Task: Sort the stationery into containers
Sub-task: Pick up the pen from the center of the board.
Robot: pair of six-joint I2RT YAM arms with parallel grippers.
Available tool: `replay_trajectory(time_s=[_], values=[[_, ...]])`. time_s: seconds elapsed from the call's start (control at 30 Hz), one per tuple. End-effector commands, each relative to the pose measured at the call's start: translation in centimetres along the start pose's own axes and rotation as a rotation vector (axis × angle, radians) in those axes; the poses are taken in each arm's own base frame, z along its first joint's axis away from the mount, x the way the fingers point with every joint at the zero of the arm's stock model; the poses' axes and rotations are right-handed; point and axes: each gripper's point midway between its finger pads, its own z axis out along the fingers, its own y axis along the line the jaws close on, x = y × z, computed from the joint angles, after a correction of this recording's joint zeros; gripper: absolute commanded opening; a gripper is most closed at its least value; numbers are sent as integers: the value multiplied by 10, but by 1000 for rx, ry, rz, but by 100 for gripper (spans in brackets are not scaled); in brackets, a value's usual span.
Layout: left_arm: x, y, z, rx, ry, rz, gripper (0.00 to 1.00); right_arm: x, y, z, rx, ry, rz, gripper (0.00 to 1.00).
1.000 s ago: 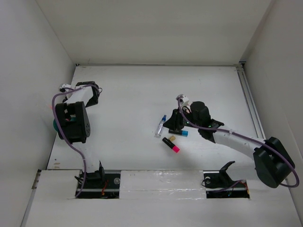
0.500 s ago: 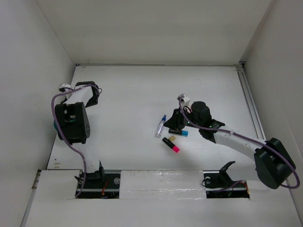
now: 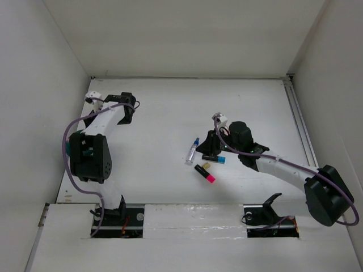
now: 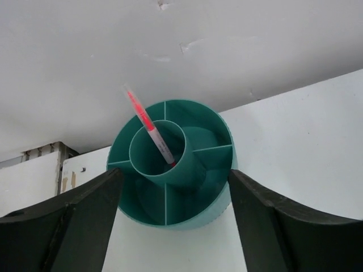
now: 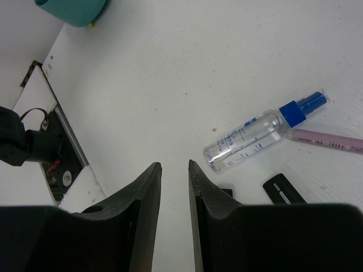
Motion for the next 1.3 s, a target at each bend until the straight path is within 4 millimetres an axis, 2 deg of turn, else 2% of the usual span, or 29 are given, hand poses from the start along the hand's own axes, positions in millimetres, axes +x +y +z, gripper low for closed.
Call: replay_trajectory(time_s=[0.0,0.07,0.1,0.13,0.2,0.23,0.27,0.3,0.33,0.4,0.43,0.5,0.53,0.57,0.6,0.63,0.7,0.77,0.8,0.87,0.9,0.93,0.97,1.0,1.03,1.1,1.13,1.17,1.27], values=[[-99,19,0,-39,-382,-393,74,-22,9,1,-34,-52,-36,32],[-110,24,-4,-37,-351,-419,79,-25,11,-1,-38,-61,-40,32],[-120,26,-19,7,-340,-459,95,-21,9,-1,-34,-54,-36,32],[-131,27,-33,40,-340,-466,100,-23,7,-2,-27,-59,-33,32],[-149,31,-67,118,-415,-463,100,-31,9,-10,-27,-86,-41,33],[-158,31,-102,223,-411,-483,100,-36,4,-14,-7,-102,-37,33],[-165,33,-116,261,-408,-484,100,-41,0,-19,8,-114,-31,35],[-168,35,-131,303,-402,-442,100,-49,2,-30,25,-133,-53,35],[-167,33,-161,396,-404,-414,100,-52,-3,-36,59,-145,-46,39],[-175,36,-191,488,-379,-375,100,-71,-3,-52,98,-189,-76,42],[-172,36,-202,518,-378,-275,100,-73,3,-64,109,-196,-87,45],[-168,21,-222,645,-252,-282,100,-86,-1,-83,177,-244,-97,48],[-166,14,-228,703,-228,-258,100,-91,7,-99,188,-268,-118,49],[-174,19,-226,877,-235,-93,100,-98,4,-109,230,-297,-128,53],[-151,3,-227,996,-216,-78,100,-100,7,-118,245,-314,-131,55],[-161,1,-228,1097,-195,-173,100,-106,11,-127,259,-336,-146,57],[-163,5,-208,1194,-161,-185,100,-109,13,-150,309,-372,-153,61],[-157,8,-215,1264,-182,-158,100,-111,22,-169,327,-389,-178,68],[-150,5,-233,1376,-176,-120,100,-111,23,-175,337,-395,-187,74],[-134,-4,-250,1468,-114,-67,100,-110,24,-189,379,-399,-196,76],[-123,-10,-254,1492,-88,-22,100,-109,23,-194,397,-397,-203,86],[-111,-17,-258,1512,-61,21,100,-107,21,-197,415,-388,-197,88],[-97,-23,-261,1533,-19,65,100,-109,23,-204,428,-397,-209,96],[-86,-30,-265,1550,8,104,100,-99,16,-204,457,-359,-192,96],[-66,-41,-282,1598,43,173,100,-101,14,-209,486,-365,-188,97],[-45,-50,-296,1656,67,260,100,-97,9,-215,519,-362,-165,97],[-27,-51,-311,1751,113,326,100,-96,13,-221,514,-377,-170,97],[-12,-59,-314,1768,143,376,100,-97,14,-226,523,-397,-172,97],[5,-73,-331,1850,195,433,100,-99,21,-241,524,-455,-174,97]])
